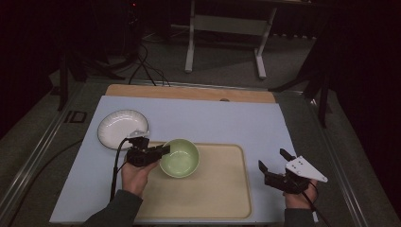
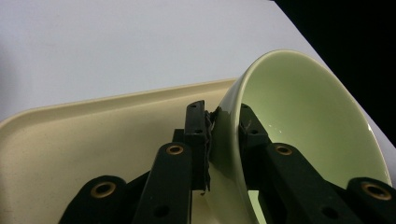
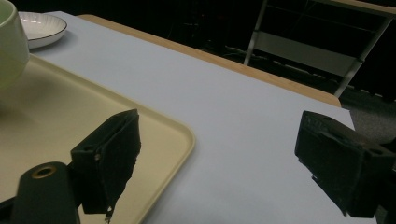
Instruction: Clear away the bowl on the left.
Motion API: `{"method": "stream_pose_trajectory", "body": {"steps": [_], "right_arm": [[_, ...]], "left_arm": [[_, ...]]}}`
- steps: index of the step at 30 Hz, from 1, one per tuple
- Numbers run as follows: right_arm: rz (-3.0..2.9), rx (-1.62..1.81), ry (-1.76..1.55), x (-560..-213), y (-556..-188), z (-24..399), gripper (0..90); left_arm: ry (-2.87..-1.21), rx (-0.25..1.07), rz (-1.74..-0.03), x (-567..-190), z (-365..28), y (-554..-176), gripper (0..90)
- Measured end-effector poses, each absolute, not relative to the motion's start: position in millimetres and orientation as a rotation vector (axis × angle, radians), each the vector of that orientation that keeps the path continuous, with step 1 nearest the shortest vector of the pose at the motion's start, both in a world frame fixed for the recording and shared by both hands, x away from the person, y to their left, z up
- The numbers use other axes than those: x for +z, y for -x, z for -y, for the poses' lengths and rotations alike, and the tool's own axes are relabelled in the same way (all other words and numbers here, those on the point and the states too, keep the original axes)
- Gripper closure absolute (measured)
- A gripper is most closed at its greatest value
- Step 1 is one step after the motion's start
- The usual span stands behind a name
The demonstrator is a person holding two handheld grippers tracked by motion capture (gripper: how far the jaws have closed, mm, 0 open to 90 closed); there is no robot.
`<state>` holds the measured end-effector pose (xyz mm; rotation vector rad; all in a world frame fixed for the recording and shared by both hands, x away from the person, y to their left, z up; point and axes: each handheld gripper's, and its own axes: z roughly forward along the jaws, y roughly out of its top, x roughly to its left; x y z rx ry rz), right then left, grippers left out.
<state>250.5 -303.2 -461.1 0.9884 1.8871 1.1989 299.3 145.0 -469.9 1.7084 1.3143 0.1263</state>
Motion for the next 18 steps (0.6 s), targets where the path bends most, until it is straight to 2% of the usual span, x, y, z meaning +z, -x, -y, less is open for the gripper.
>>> {"method": "stream_pose_trajectory", "body": {"steps": [18], "right_arm": [[-1.889,1.199,-0.985,-461.1,-250.4,303.0,13.7]], "left_arm": [[-1.735,0.114,-1.313,-477.3,-138.5,-300.0,79.4]]}}
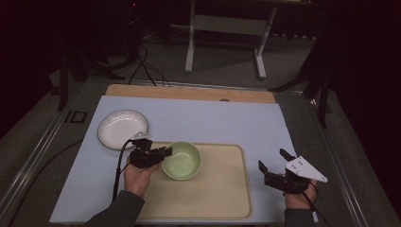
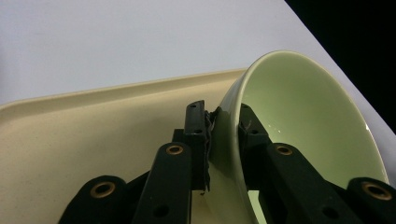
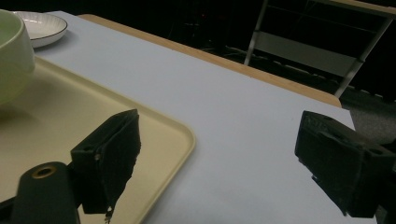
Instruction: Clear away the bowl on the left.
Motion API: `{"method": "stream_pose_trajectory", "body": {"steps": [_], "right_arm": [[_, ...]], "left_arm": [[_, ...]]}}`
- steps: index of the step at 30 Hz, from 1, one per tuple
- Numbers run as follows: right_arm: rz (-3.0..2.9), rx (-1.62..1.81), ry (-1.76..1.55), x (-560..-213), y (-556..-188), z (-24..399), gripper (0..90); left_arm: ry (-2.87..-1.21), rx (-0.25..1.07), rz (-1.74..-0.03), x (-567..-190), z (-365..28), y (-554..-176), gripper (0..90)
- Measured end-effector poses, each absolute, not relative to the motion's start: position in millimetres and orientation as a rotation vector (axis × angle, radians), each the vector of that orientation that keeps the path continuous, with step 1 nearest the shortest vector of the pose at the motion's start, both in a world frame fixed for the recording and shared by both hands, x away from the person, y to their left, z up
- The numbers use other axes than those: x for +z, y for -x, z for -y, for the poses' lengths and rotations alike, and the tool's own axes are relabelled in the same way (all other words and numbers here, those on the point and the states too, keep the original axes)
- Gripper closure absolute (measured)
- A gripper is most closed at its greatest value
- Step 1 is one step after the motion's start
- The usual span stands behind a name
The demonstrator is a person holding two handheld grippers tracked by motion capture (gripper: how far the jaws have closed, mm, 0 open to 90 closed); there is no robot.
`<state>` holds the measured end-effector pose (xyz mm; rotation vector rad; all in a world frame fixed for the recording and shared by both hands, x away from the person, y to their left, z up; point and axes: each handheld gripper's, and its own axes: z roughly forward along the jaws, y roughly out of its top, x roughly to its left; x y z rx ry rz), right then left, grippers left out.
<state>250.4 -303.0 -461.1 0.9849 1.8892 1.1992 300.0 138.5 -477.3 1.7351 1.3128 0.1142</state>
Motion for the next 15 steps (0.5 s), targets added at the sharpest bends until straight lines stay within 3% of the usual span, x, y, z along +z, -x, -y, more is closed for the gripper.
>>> {"method": "stream_pose_trajectory", "body": {"steps": [15], "right_arm": [[-1.888,1.201,-0.985,-460.9,-250.1,303.2,13.8]], "left_arm": [[-1.760,0.099,-1.308,-484.4,-131.5,-300.3,79.3]]}}
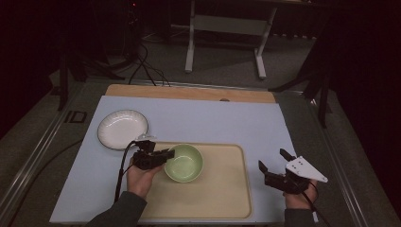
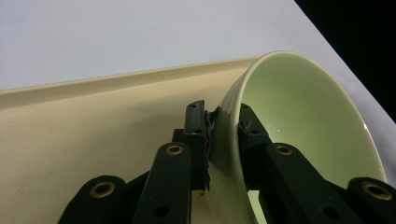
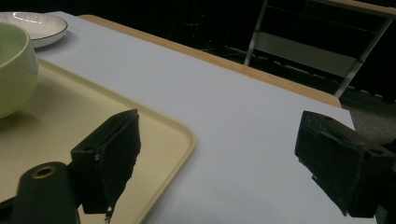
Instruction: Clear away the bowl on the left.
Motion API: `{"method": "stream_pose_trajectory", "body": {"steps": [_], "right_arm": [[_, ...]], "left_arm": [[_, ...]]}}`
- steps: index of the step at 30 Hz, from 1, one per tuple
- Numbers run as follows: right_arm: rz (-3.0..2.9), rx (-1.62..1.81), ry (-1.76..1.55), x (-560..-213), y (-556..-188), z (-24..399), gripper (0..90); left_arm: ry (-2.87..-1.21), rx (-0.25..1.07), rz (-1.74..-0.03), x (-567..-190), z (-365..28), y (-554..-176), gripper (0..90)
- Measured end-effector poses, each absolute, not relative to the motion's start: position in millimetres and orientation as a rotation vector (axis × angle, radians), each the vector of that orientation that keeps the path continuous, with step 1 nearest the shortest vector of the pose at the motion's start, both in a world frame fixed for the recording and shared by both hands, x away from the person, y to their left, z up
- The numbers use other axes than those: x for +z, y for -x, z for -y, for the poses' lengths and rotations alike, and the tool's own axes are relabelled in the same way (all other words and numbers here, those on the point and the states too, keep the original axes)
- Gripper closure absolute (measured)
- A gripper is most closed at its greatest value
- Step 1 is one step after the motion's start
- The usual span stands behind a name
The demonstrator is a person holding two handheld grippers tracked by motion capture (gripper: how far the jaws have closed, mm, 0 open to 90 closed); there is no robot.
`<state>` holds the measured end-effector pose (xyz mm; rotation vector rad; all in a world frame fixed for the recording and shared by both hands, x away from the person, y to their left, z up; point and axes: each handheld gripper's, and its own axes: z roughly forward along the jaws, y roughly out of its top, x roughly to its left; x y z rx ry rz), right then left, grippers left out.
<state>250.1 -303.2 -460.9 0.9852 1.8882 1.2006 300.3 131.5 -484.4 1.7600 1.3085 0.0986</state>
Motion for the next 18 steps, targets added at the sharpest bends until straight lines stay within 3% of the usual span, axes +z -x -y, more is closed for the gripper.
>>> {"method": "stream_pose_trajectory", "body": {"steps": [18], "right_arm": [[-1.890,1.200,-0.983,-461.0,-250.1,303.0,13.8]], "left_arm": [[-1.781,0.075,-1.318,-494.6,-125.1,-301.9,79.3]]}}
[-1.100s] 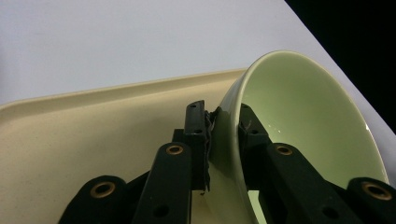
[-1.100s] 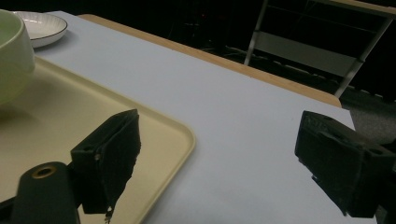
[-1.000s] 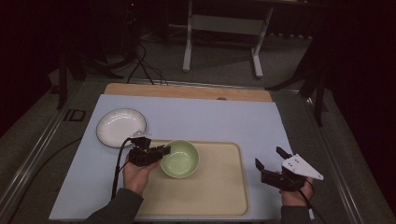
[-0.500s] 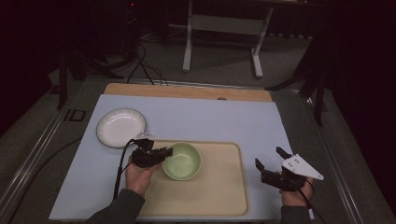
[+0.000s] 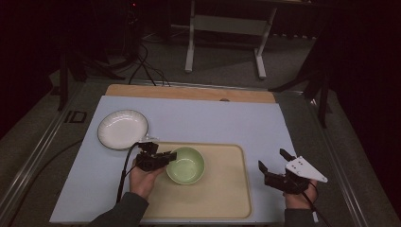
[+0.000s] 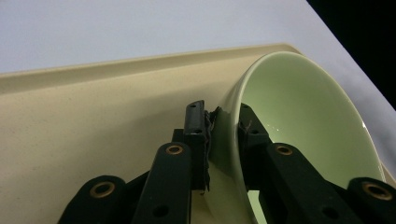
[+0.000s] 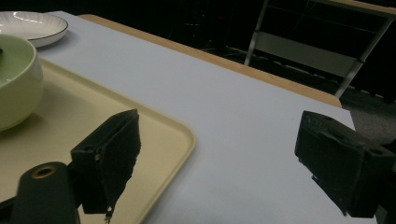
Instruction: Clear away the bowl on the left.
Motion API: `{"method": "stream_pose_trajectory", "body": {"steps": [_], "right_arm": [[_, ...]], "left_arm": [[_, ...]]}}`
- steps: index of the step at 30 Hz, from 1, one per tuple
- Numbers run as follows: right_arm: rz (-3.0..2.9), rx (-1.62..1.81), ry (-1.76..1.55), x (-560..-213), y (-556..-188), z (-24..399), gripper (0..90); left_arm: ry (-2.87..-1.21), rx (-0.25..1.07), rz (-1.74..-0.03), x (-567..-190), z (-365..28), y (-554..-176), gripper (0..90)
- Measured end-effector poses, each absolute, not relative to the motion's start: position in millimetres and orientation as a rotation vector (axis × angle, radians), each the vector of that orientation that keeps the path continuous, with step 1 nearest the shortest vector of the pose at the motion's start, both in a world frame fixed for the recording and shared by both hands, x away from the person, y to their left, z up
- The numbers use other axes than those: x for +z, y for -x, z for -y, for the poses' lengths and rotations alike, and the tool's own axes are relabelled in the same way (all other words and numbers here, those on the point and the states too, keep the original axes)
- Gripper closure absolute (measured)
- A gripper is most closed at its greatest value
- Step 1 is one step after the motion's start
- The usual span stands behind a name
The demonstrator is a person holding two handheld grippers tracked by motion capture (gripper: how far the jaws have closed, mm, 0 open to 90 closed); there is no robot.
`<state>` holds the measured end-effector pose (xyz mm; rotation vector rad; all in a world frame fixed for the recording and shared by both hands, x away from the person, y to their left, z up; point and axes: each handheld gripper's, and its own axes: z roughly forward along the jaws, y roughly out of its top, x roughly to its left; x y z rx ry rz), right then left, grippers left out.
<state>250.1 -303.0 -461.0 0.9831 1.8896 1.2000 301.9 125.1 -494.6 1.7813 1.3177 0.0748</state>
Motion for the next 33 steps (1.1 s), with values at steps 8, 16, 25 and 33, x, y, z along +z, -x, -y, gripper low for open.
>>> {"method": "stream_pose_trajectory", "body": {"steps": [8,16,25,33], "right_arm": [[-1.889,1.200,-0.985,-460.9,-250.1,303.2,13.7],[-1.888,1.200,-0.985,-460.9,-250.1,303.4,13.8],[-1.889,1.200,-0.985,-461.0,-250.2,303.1,13.8],[-1.889,1.198,-0.984,-461.0,-250.1,303.0,13.7]], "left_arm": [[-1.799,0.056,-1.319,-499.3,-121.4,-302.4,79.2],[-1.811,0.043,-1.320,-502.3,-117.9,-302.8,78.7],[-1.805,0.014,-1.335,-508.9,-118.3,-305.5,79.6],[-1.817,0.044,-1.315,-508.5,-117.6,-305.0,78.8]]}}
